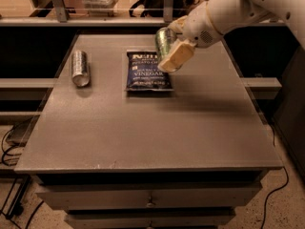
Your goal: Move green can near redbull can
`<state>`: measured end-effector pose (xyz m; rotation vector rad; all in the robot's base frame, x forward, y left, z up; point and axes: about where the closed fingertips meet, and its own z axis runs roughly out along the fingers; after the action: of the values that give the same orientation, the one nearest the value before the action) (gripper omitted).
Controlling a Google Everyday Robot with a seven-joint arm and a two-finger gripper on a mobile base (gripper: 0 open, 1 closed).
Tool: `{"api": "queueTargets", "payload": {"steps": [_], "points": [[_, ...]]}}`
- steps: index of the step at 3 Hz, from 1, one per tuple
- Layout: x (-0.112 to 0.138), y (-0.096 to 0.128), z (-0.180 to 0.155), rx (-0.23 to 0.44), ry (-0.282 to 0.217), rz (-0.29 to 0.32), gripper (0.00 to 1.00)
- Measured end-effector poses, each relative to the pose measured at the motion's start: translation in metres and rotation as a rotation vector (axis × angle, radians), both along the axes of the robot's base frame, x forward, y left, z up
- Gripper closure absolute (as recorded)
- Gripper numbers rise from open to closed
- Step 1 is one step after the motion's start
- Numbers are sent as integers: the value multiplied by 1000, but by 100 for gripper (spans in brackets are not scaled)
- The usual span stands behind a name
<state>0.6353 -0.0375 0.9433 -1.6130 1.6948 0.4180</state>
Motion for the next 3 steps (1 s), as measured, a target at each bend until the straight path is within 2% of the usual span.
{"api": "queueTargets", "payload": {"steps": [1, 2, 3], "points": [[-6, 38, 11, 120, 24, 31, 100], [-11, 77, 16, 207, 54, 47, 100], [-15, 118, 7, 226, 88, 52, 84]]}}
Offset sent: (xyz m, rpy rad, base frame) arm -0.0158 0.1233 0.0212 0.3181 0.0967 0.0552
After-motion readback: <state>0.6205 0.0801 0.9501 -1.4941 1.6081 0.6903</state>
